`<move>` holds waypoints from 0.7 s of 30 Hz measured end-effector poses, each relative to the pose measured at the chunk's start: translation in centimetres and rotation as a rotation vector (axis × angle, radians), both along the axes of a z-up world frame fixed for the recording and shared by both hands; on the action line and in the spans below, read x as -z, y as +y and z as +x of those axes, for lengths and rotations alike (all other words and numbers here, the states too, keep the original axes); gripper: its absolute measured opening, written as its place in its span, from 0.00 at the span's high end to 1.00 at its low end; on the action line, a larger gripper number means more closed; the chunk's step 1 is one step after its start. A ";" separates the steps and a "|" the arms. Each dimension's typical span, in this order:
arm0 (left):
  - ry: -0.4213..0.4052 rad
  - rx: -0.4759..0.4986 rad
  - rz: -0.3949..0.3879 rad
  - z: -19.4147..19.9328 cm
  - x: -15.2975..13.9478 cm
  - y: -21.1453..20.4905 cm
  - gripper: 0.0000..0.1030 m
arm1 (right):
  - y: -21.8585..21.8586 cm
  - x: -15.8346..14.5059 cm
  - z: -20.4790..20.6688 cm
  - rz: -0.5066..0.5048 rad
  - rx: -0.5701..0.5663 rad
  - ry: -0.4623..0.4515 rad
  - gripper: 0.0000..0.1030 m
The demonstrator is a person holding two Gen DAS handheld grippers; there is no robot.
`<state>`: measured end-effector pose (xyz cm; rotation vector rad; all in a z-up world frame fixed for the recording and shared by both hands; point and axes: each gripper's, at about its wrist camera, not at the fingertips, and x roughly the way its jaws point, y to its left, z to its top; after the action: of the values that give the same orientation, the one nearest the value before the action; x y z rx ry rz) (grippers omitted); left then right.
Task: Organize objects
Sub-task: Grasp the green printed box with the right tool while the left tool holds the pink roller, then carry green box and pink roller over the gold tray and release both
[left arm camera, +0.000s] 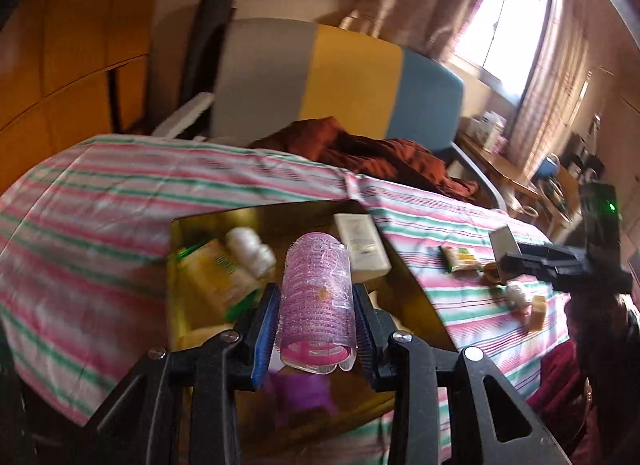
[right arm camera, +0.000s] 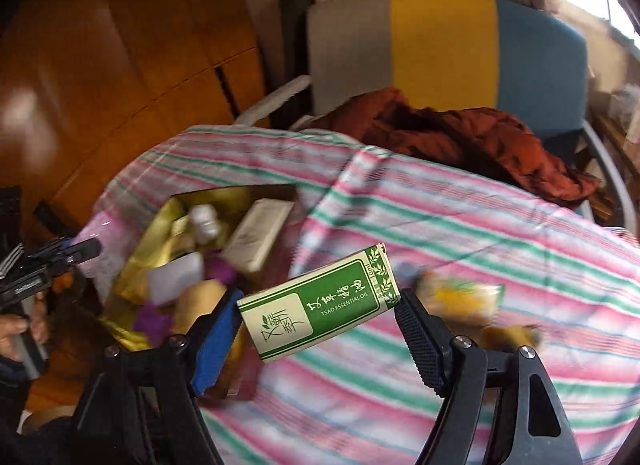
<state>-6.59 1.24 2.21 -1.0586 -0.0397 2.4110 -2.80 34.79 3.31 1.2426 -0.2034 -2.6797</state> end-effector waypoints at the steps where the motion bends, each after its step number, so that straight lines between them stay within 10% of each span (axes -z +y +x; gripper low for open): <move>1: -0.003 -0.012 0.002 0.2 0.3 -0.7 0.66 | -1.3 0.3 0.2 -0.007 -0.013 -0.002 0.25; 21: -0.083 -0.067 0.115 2.2 4.2 -6.8 0.66 | -14.7 2.0 -4.9 -0.002 -0.104 -0.050 0.24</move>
<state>-4.43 -5.54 -2.00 -1.1197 -0.2427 2.3912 -7.69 20.13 1.34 1.2836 -0.1442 -2.5627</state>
